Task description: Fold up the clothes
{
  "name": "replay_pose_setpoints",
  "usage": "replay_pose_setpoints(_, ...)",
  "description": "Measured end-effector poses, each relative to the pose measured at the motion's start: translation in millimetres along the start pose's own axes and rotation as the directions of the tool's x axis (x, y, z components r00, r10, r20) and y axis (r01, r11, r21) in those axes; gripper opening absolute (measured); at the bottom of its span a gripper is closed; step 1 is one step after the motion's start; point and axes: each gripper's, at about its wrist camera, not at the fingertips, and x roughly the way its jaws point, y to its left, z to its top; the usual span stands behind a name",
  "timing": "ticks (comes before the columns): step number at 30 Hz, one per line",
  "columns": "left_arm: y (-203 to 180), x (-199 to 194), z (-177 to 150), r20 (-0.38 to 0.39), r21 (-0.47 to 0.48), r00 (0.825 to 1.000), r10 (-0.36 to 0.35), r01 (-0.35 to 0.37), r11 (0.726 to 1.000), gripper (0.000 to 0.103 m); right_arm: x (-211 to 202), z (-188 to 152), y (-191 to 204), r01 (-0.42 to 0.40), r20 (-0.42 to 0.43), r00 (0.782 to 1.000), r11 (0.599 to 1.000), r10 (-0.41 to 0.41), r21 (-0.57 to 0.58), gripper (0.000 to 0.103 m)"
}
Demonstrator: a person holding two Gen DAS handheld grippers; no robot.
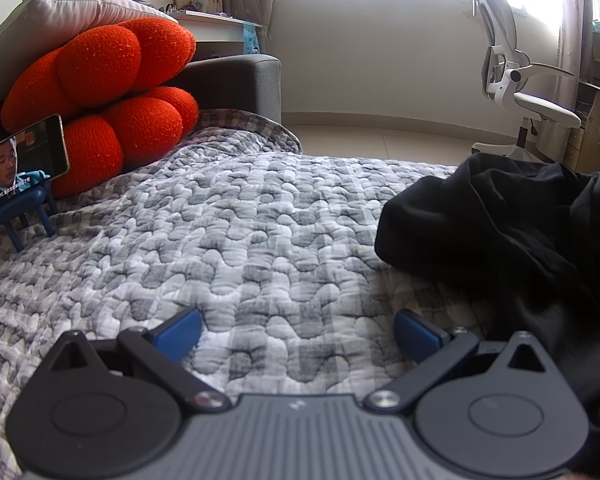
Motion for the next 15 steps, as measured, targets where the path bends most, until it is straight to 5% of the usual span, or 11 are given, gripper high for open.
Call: replay_pose_setpoints(15,0.2,-2.8,-1.2,0.004,0.001,1.0,-0.008,0.008,1.0,0.103,0.4,0.7,0.8,-0.008,0.011,1.0,1.0,0.007,0.03,0.103)
